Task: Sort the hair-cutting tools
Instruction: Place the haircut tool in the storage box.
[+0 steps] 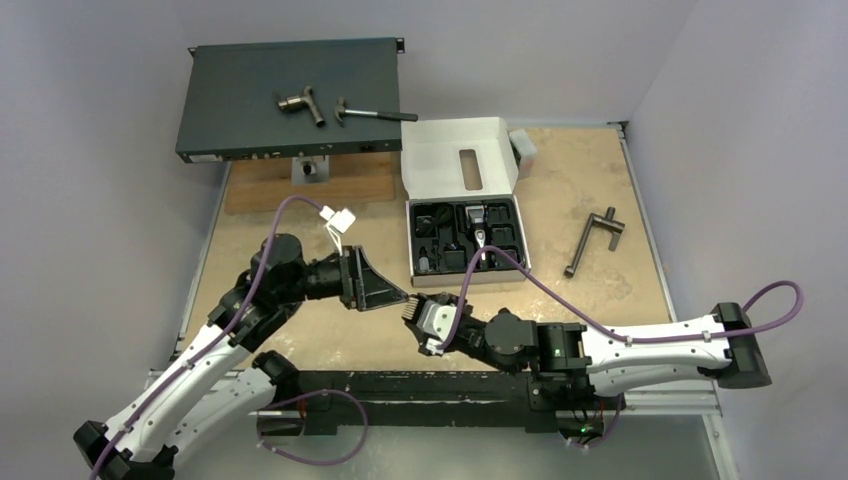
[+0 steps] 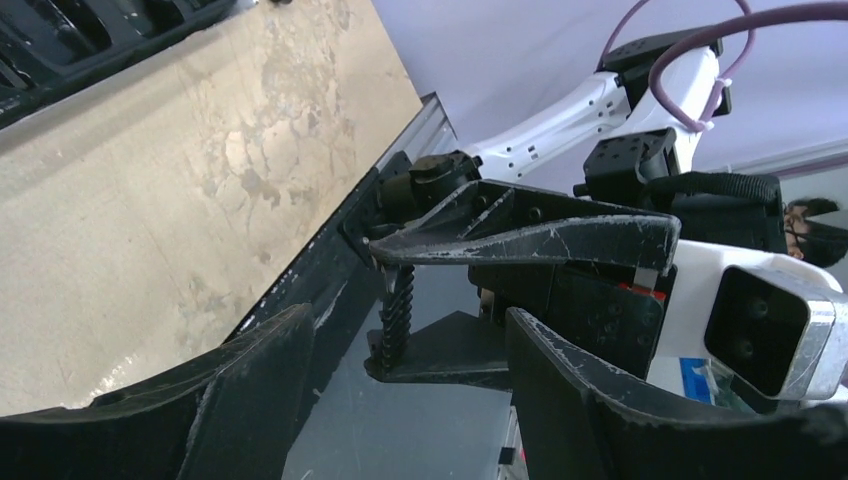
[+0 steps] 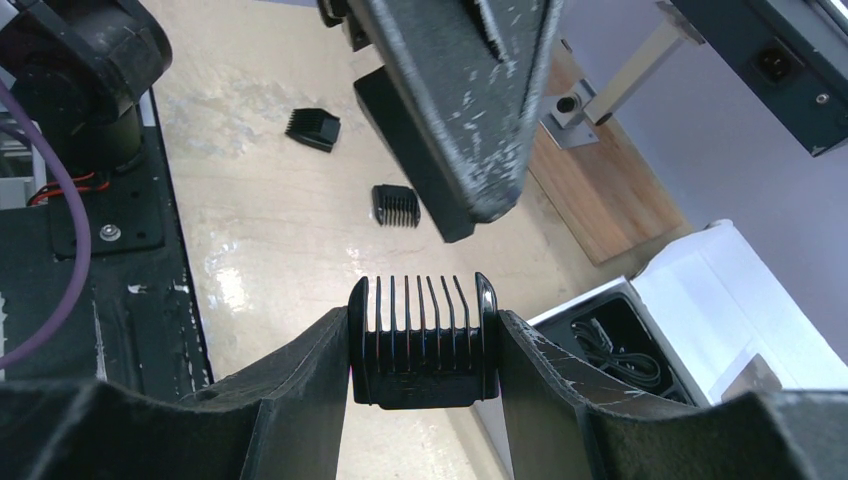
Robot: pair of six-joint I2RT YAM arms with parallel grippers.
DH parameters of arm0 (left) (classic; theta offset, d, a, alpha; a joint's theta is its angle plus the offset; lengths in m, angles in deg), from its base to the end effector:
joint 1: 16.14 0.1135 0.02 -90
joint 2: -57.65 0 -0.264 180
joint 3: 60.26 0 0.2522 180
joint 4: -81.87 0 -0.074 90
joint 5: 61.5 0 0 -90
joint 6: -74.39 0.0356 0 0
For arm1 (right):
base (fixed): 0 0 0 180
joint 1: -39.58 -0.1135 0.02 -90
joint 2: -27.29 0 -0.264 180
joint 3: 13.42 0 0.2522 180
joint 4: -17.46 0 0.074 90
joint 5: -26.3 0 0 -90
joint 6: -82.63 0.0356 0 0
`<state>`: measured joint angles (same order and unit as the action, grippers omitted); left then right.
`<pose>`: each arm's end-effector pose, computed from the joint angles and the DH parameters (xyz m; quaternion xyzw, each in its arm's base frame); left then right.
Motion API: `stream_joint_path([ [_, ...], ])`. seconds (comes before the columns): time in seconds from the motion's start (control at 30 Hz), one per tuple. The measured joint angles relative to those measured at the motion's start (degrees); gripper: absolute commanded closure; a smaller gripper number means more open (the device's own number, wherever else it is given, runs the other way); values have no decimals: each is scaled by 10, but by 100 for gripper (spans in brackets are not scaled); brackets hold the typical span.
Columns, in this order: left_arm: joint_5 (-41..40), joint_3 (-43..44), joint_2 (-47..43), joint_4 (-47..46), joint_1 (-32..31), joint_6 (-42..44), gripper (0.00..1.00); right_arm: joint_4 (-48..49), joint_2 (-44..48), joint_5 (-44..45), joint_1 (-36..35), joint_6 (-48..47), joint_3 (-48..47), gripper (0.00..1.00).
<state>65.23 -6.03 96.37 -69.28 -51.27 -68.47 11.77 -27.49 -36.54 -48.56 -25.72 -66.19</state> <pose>0.1160 -0.1076 0.3224 0.0783 0.7657 -0.5866 0.2518 0.0235 0.2239 0.3062 -0.4940 0.5618 0.2209 0.6258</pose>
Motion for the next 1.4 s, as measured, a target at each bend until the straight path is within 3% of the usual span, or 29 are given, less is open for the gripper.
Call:
stream_joint_path([
  [0.23,-8,7,22,9,-33,17,36,6,3,8,0,-6,0,100],
  [0.47,-17,7,51,13,-64,30,49,6,18,7,-1,-8,0,100],
  [0.73,-8,7,58,-4,-66,28,75,5,24,4,-7,-13,0,100],
  [0.93,11,7,67,-37,-67,18,86,6,24,3,-7,-17,1,100],
  [1.07,21,7,73,-58,-67,9,100,7,26,3,-9,-17,1,100],
  [1.37,40,4,75,-91,-66,-1,100,9,38,3,-9,-17,2,99],
  [1.4,40,2,73,-93,-66,-1,100,10,38,3,-10,-17,2,91],
])
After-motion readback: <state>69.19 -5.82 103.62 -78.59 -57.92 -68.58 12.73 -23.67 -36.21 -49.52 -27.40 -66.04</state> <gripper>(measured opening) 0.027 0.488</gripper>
